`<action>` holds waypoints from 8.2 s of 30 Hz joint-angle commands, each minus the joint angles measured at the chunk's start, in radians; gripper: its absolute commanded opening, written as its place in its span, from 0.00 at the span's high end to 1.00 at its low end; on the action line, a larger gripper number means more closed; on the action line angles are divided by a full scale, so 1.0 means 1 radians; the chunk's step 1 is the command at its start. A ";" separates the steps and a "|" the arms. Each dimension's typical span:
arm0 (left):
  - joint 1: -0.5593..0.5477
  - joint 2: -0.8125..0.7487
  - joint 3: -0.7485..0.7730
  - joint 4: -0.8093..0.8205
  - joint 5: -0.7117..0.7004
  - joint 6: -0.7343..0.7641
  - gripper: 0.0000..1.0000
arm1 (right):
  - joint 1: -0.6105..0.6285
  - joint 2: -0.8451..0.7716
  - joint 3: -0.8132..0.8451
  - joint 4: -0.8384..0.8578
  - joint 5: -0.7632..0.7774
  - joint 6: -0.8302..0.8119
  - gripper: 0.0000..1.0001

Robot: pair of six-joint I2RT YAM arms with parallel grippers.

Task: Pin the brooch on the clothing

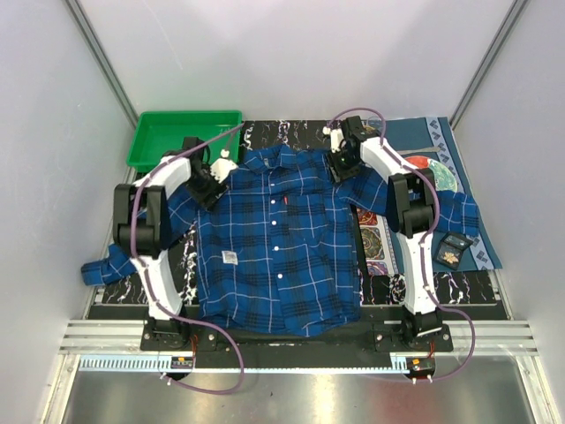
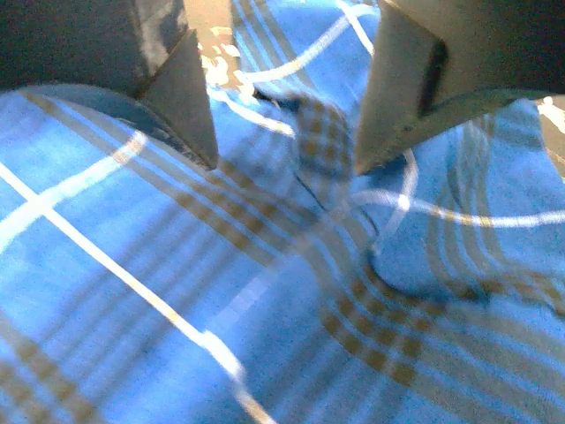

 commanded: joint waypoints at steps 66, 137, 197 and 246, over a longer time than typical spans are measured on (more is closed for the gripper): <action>-1.300 -0.607 -0.734 0.276 0.100 0.473 0.65 | 0.151 -0.434 -0.784 -0.221 -0.053 -0.253 0.55; -1.033 -0.865 -0.632 -0.156 0.307 0.505 0.52 | 0.151 -0.445 -0.785 -0.205 -0.010 -0.249 0.57; -1.140 -0.856 -0.711 -0.650 -0.114 0.429 1.00 | 0.225 -0.448 -0.736 -0.210 0.119 -0.244 0.60; -0.485 -0.636 -0.762 -0.006 0.113 0.398 0.60 | 0.360 -0.522 -0.817 -0.190 0.027 -0.279 0.55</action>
